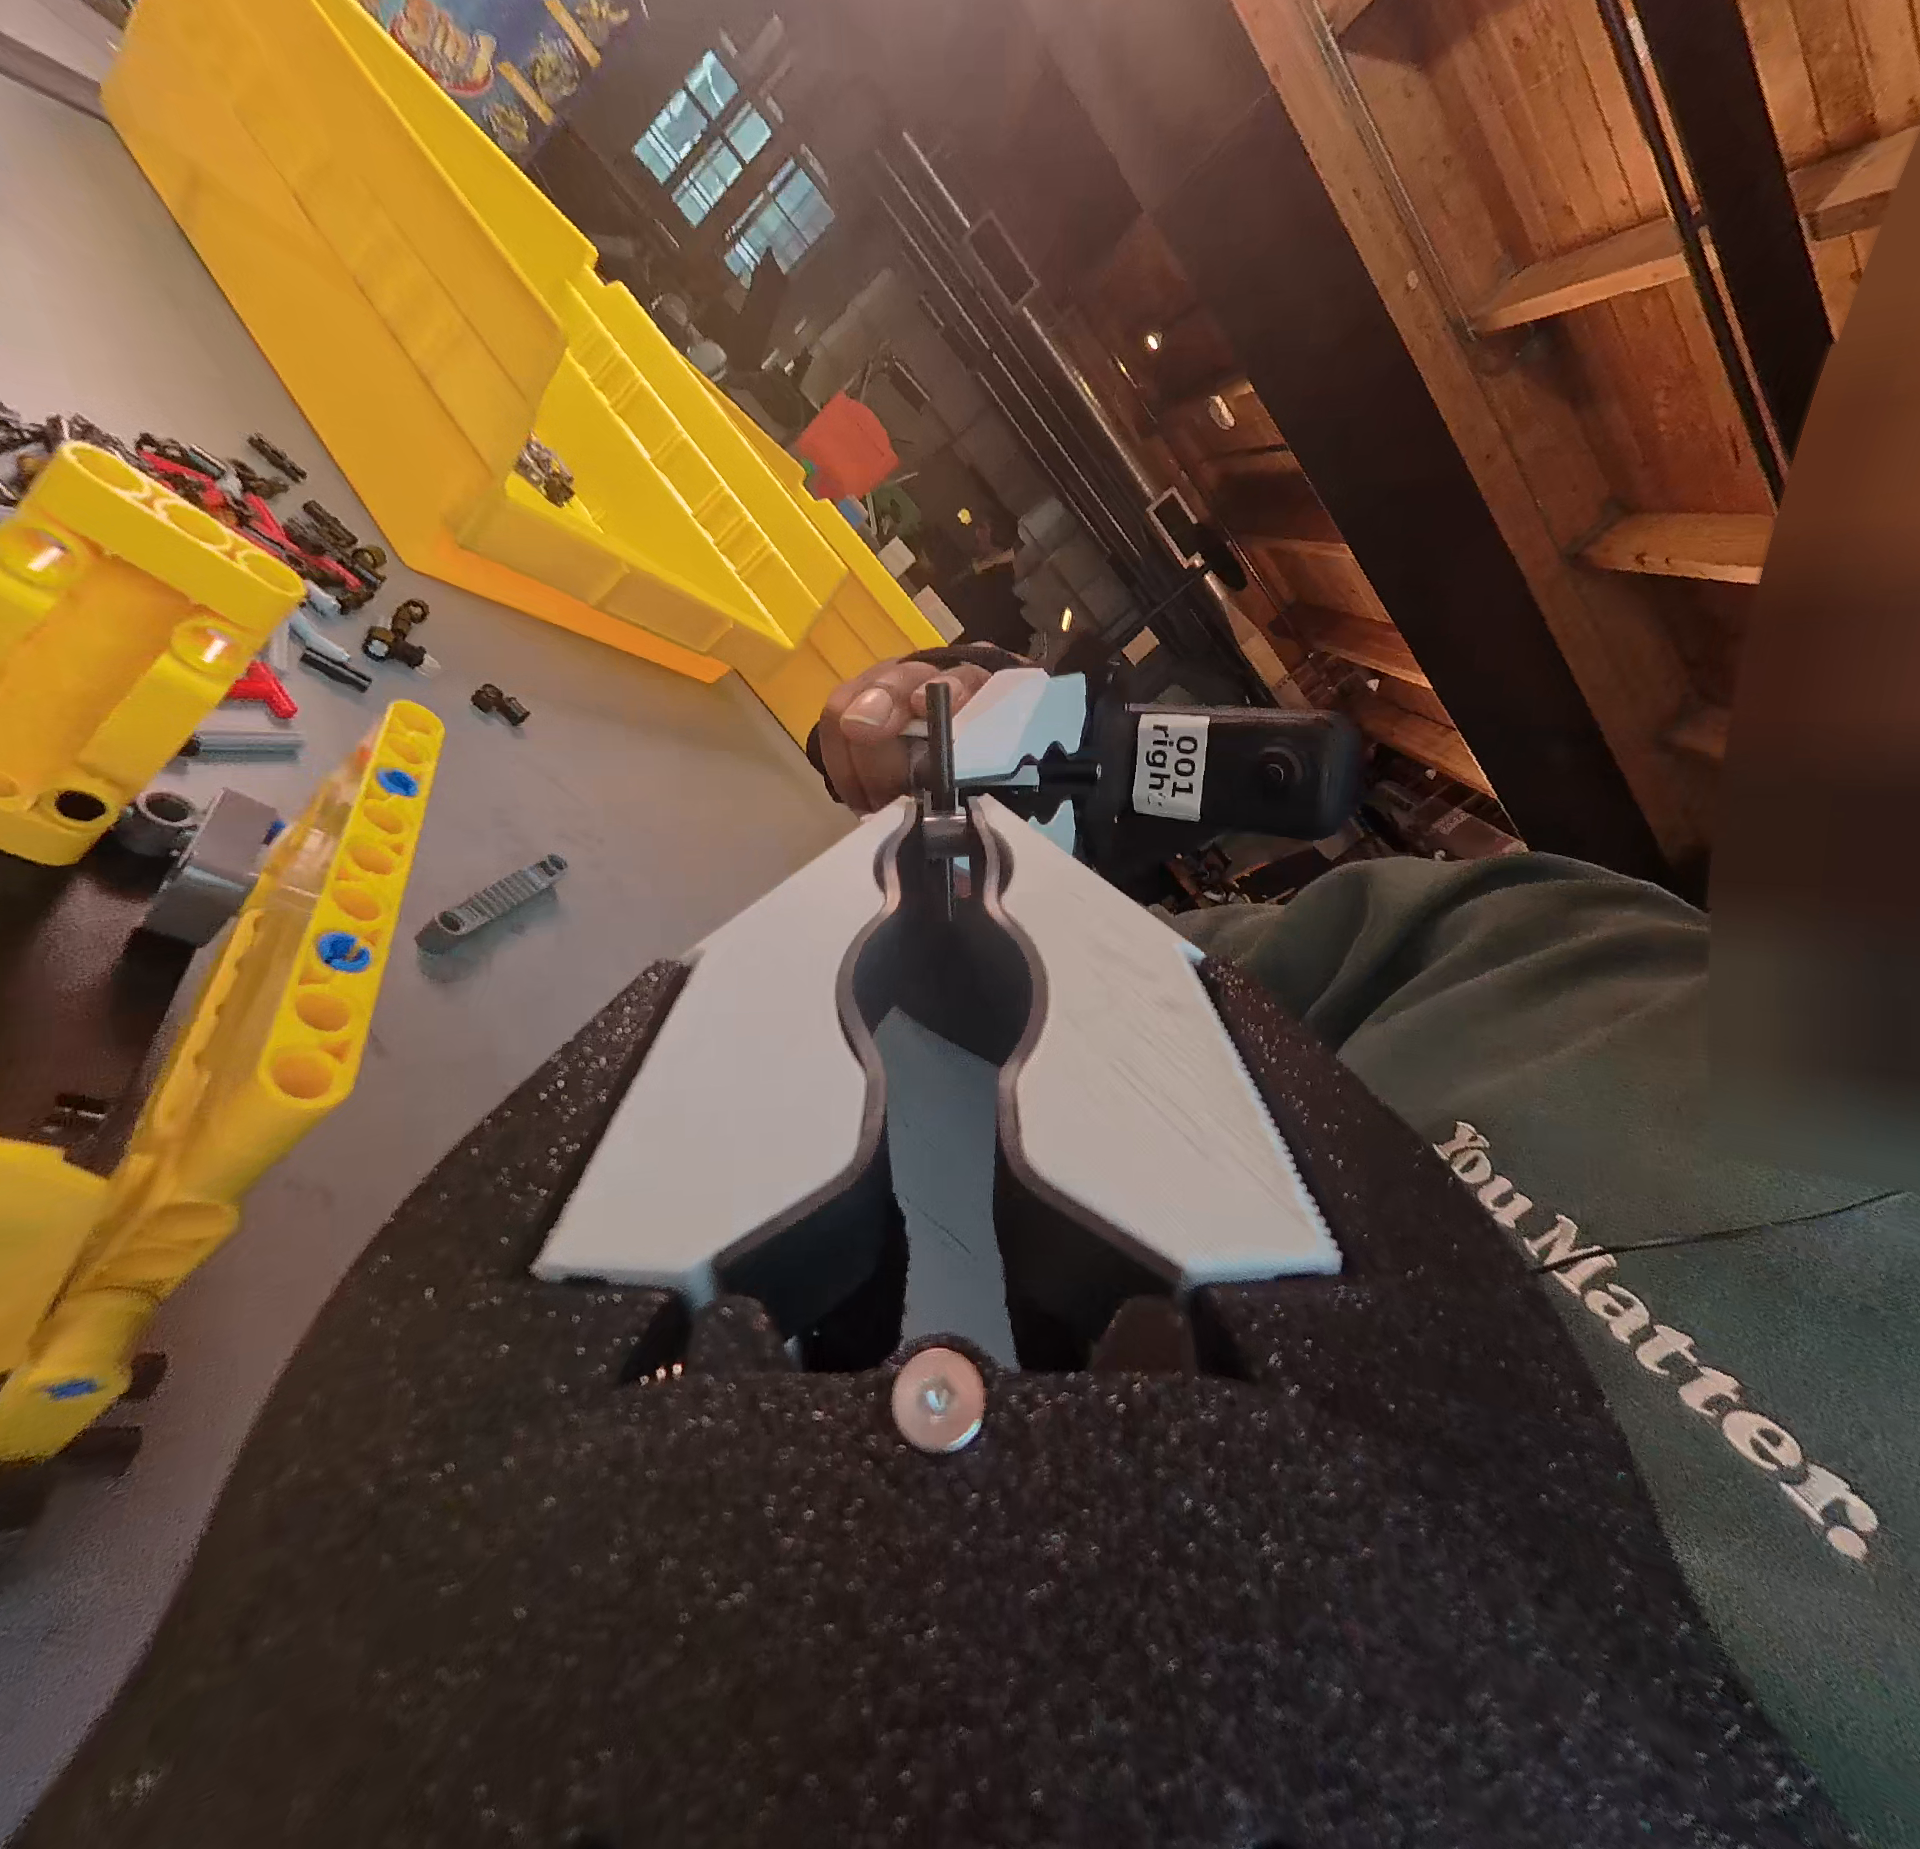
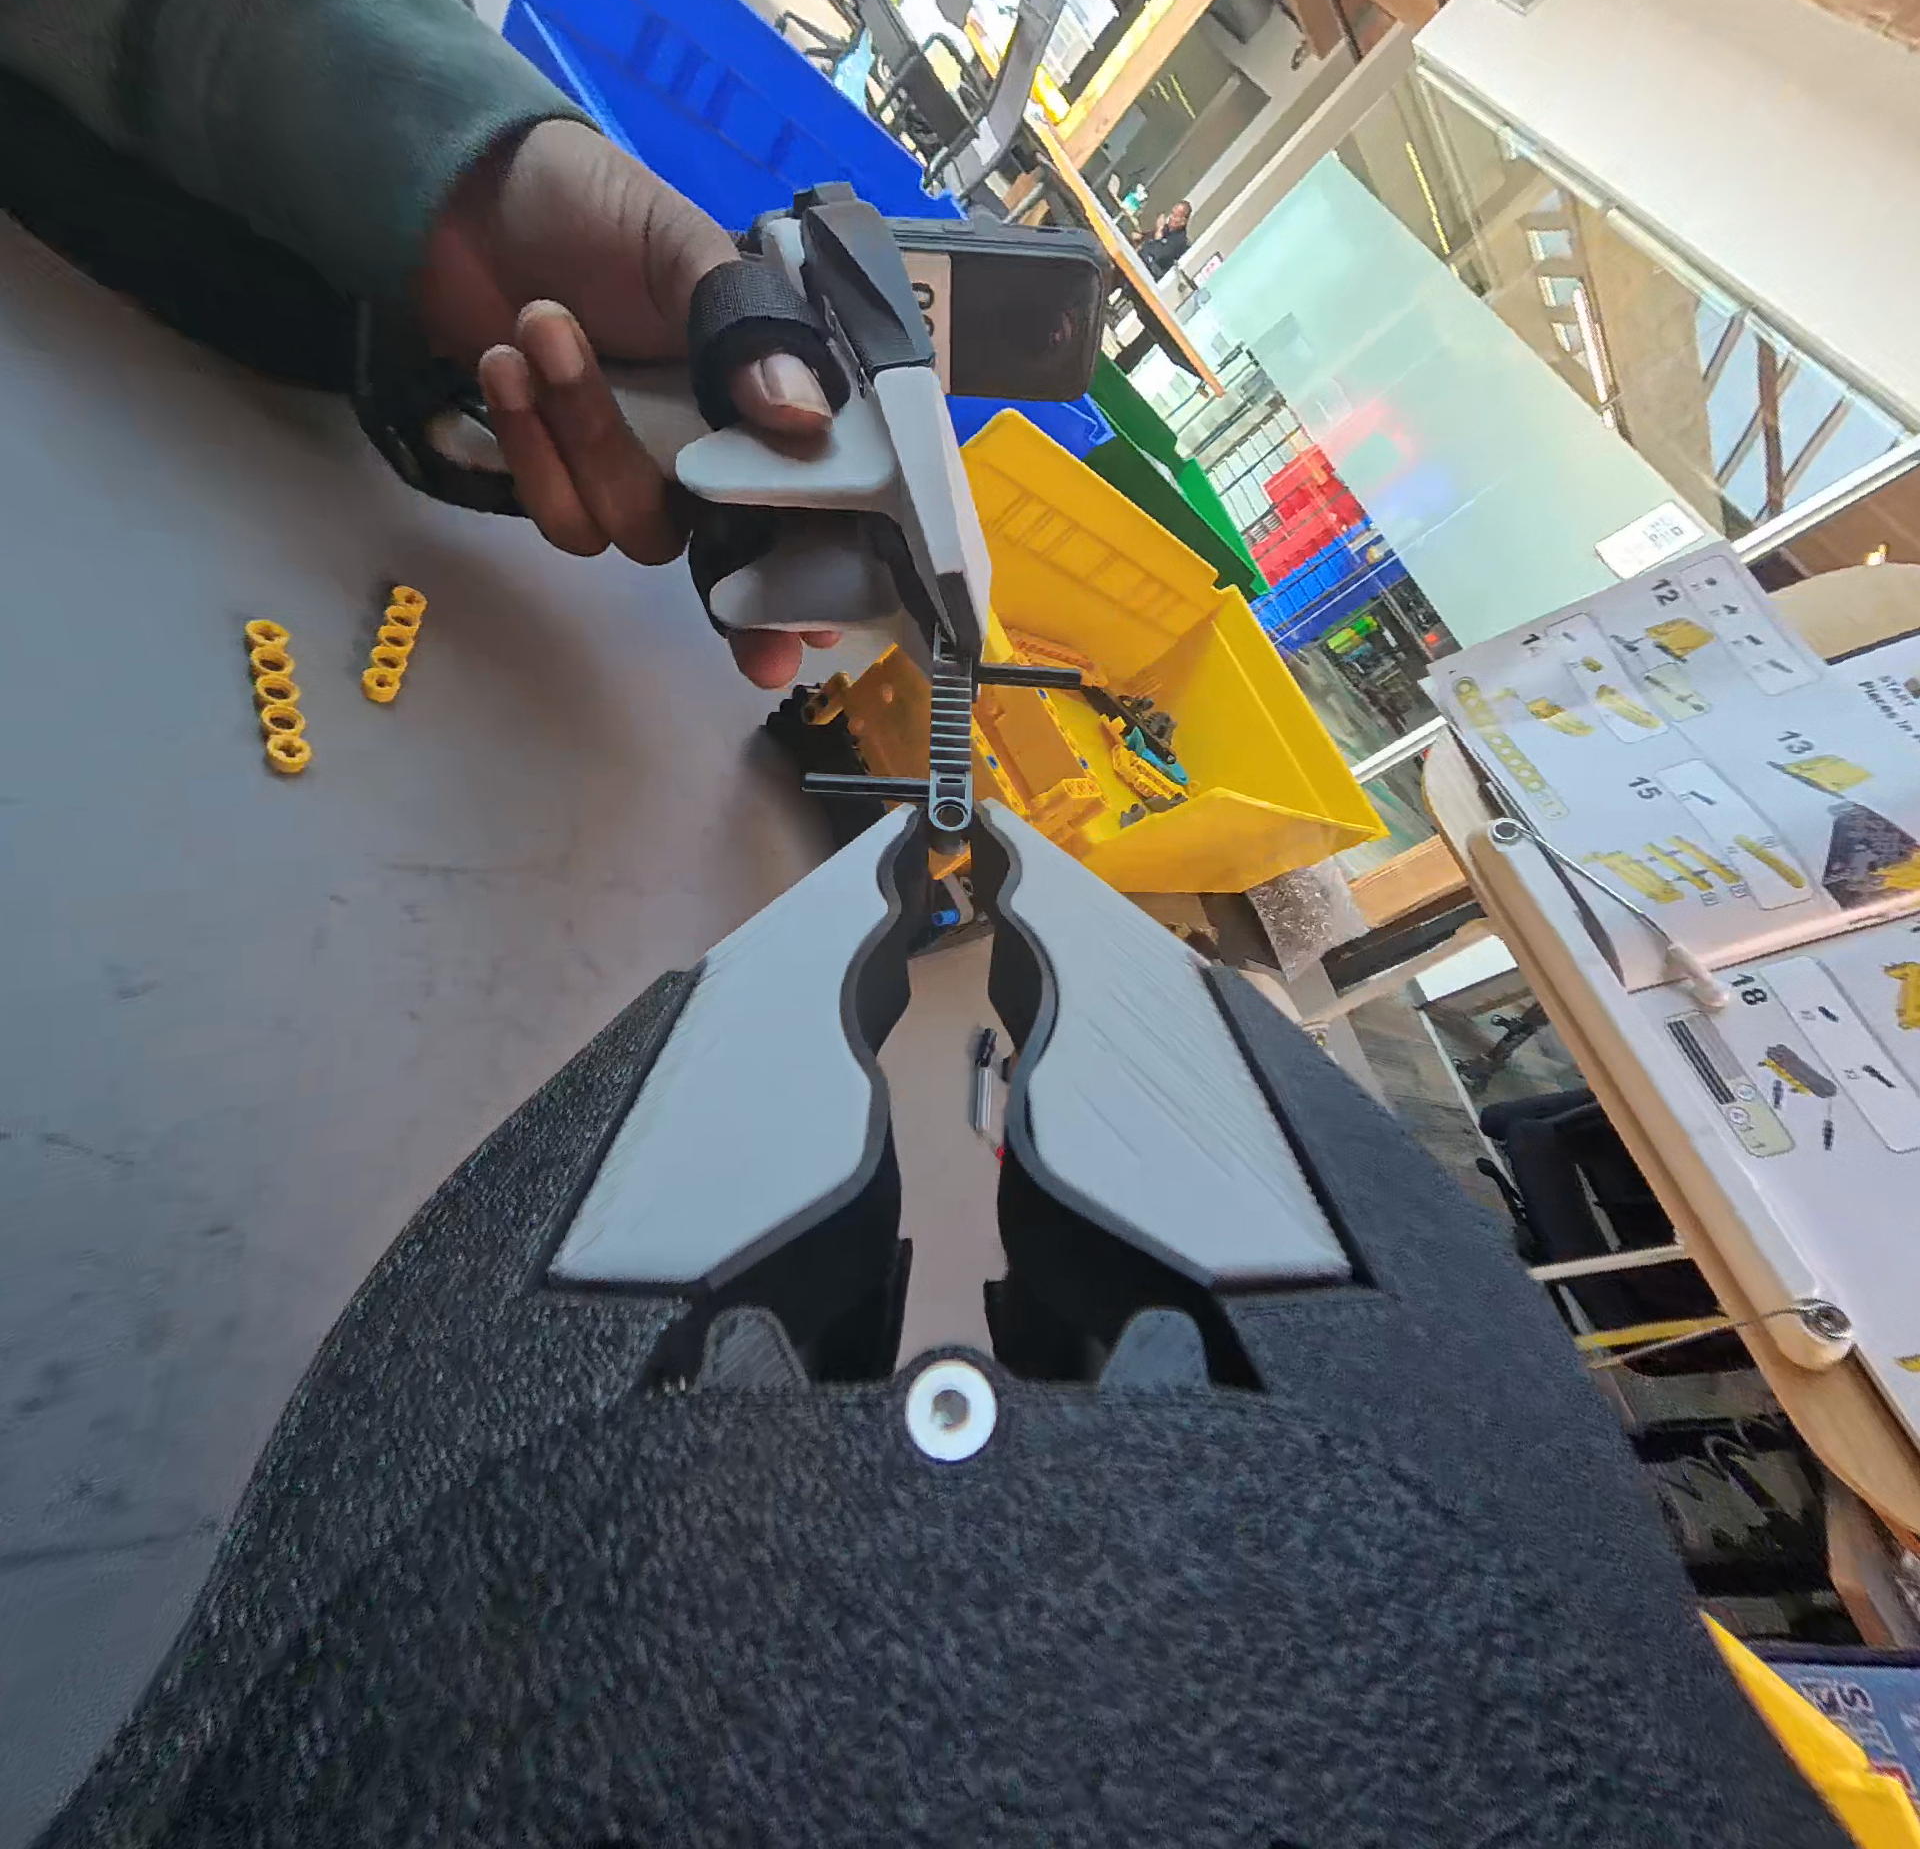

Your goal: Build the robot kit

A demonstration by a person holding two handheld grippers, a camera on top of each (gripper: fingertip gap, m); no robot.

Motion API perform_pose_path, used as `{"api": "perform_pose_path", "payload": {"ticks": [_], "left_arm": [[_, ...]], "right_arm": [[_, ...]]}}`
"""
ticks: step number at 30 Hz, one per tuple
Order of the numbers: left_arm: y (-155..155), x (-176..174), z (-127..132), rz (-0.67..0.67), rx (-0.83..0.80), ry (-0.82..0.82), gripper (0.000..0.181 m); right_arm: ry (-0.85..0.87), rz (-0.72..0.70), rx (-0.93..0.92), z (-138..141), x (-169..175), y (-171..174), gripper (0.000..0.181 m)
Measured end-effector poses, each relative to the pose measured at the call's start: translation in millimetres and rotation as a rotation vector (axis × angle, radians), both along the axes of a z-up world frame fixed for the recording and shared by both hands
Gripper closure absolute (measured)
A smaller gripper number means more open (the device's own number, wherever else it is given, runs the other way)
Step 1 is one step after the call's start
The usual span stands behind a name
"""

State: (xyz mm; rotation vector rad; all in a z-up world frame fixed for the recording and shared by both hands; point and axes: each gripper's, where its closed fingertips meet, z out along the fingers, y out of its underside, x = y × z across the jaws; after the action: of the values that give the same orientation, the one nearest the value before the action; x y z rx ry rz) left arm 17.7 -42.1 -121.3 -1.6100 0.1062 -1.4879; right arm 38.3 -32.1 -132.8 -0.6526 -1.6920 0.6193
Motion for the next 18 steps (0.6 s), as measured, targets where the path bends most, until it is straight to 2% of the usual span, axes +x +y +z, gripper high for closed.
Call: {"api": "perform_pose_path", "payload": {"ticks": [4,8,13,18], "left_arm": [[-1,3,-4,-0.014,-0.002,0.052,0.175],[8,0,-19,0.063,-0.041,0.138,0.175],[19,-9,-35,0.145,-0.102,0.202,0.175],[19,2,-41,0.121,-0.126,0.221,0.175]], "right_arm": [[-0.024,0.009,-0.017,-3,2,1,0.174],[-0.11,-0.066,-0.074,-19,0,15,0.173],[-0.077,-0.078,-0.203,5,-1,13,0.148],[-0.153,-0.231,0.023,-24,-22,17,0.139]]}}
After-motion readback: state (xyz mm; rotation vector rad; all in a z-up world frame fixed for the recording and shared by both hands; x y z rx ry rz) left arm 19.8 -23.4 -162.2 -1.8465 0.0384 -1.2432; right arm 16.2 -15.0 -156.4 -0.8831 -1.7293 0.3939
